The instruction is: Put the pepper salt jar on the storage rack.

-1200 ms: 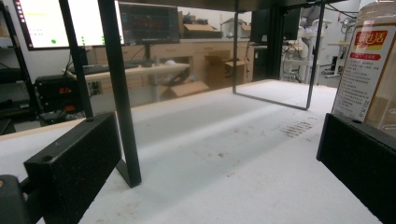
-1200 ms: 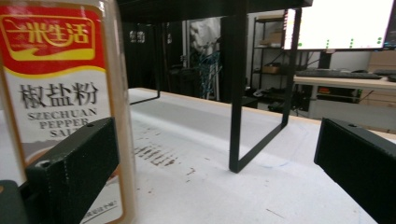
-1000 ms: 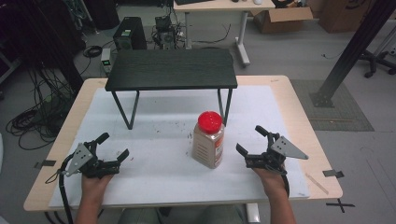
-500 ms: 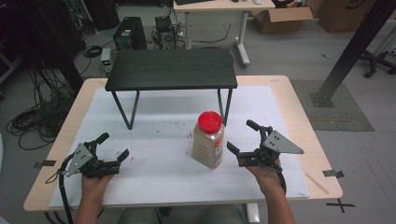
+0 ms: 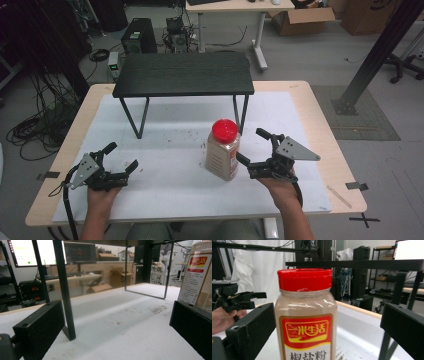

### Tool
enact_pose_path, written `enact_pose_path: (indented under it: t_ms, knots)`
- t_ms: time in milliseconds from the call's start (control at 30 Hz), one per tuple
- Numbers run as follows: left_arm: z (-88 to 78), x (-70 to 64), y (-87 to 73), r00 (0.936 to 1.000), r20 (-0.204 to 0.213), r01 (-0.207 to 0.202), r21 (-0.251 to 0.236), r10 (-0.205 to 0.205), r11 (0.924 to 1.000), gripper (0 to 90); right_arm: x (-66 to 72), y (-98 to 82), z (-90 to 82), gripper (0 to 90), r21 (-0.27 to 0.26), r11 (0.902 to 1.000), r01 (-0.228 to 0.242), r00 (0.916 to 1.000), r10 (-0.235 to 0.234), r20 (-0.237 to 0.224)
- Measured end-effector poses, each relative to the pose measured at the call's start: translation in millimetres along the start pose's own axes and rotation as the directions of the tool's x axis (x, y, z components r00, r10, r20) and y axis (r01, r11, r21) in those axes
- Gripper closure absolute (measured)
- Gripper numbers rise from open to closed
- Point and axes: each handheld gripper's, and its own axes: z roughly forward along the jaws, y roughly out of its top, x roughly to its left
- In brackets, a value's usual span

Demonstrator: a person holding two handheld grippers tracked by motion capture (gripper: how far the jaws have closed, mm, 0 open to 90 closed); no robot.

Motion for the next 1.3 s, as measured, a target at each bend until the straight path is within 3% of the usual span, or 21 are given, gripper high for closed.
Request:
enact_pose_path:
  t_ms: [167, 533, 1300]
  knots:
    - [0.0, 0.1, 0.0, 1.0000, 0.000, 0.001, 0.000, -0.001, 1.0000, 0.2, 5.3, 1.6, 12.1, 0.0, 0.021, 0.9996, -0.016, 0.9991, 0.017, -0.039]
    - [-0.1, 0.2, 0.0, 1.0000, 0.000, 0.002, -0.001, -0.002, 1.0000, 0.3, 11.9, -3.8, 31.1, 0.0, 0.062, 0.9978, -0.024, 0.9970, 0.029, -0.071]
    - [-0.2, 0.4, -0.1, 1.0000, 0.000, 0.006, -0.001, -0.006, 1.0000, 0.2, 13.2, -18.7, 57.0, 0.0, 0.097, 0.9943, -0.044, 0.9951, 0.053, -0.083]
